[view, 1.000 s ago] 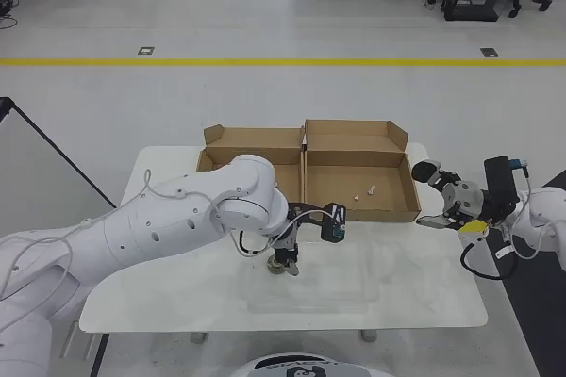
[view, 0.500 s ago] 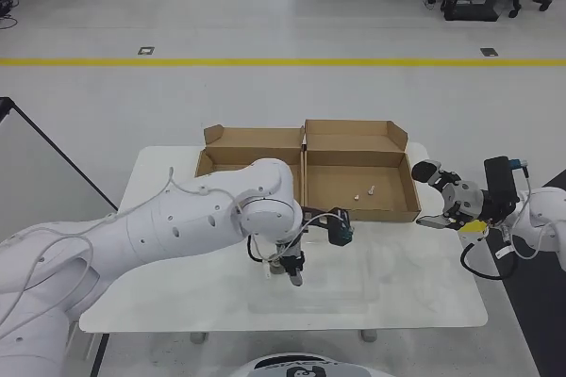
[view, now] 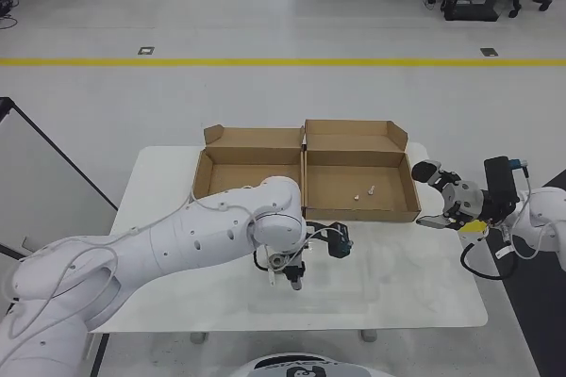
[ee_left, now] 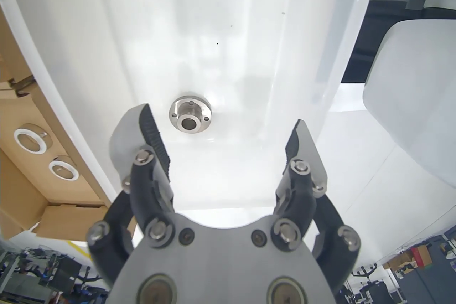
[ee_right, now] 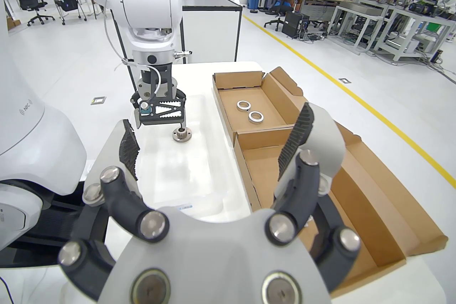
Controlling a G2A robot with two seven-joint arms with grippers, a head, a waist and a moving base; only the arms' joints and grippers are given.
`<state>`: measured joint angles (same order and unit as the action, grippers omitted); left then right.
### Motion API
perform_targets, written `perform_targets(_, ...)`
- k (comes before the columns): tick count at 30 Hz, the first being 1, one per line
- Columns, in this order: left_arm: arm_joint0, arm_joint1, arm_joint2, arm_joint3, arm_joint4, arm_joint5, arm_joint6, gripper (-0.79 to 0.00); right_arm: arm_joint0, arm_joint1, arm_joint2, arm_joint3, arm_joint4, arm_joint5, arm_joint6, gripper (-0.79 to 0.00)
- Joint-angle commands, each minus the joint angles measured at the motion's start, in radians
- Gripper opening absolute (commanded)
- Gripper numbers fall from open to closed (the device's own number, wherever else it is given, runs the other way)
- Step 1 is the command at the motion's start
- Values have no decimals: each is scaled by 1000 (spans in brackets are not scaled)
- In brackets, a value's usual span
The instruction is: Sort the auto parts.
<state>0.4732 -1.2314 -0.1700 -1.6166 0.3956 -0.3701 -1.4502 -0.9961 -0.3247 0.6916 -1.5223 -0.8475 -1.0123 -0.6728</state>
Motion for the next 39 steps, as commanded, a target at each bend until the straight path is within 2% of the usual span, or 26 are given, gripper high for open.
perform_targets(1, 7, 1, 0, 8, 12, -2, 3, -336, 0, 0, 0, 0, 0, 0, -1, 0)
perform_targets(2, 11, 1, 0, 12, 15, -5, 6, -336, 0, 0, 0, 0, 0, 0, -1, 0)
perform_targets(5, 20, 4, 0, 24, 19, -8, 8, -271, 0, 0, 0, 0, 0, 0, -1, 0)
perform_targets(15, 42, 18, 0, 55, 76, -30, 30, -283, 0, 0, 0, 0, 0, 0, -1, 0)
perform_targets(24, 60, 28, 0, 89, 102, -37, 37, -391, 0, 0, 0, 0, 0, 0, -1, 0)
perform_targets(39, 82, 20, 0, 148, 152, -61, 61, -419, 0, 0, 0, 0, 0, 0, -1, 0)
